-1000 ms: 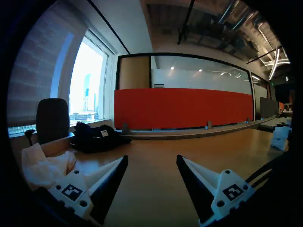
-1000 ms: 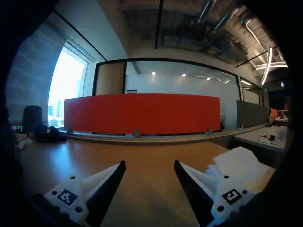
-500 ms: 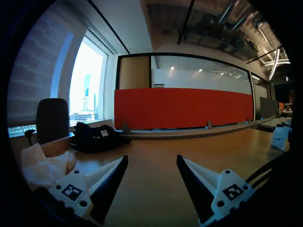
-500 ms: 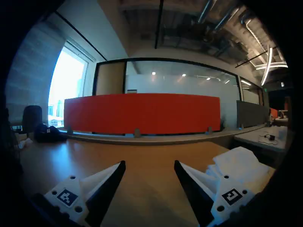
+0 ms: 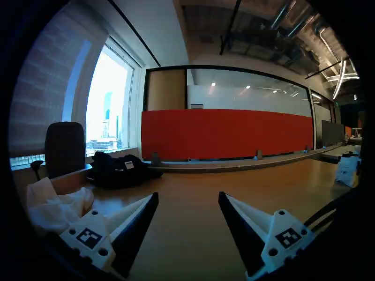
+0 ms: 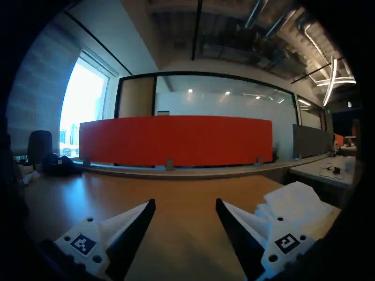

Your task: Fold towel

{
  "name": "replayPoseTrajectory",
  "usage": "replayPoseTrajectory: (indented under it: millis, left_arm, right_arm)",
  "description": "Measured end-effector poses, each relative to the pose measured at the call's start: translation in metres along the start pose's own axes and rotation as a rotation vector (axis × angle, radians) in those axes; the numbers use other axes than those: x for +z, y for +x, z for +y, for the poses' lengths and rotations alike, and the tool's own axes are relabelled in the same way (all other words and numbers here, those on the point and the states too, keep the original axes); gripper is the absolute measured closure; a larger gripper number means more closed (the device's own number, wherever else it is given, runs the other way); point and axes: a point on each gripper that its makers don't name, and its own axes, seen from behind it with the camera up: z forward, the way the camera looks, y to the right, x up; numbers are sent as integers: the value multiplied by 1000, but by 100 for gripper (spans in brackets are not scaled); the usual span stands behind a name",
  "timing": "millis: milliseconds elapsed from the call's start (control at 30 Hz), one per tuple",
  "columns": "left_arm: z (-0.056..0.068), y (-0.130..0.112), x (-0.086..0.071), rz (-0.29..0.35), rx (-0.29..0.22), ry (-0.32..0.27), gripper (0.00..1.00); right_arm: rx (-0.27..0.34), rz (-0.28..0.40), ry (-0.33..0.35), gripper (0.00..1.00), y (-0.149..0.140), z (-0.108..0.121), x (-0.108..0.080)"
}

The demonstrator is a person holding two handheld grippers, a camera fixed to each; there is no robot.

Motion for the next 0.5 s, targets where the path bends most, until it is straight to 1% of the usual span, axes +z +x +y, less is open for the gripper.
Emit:
replayPoseTrajectory:
  millis: [500]
  left_arm:
    - [0, 2, -1, 0, 0, 0, 5]
  right_arm:
    - [0, 0, 0, 1, 0, -1, 0]
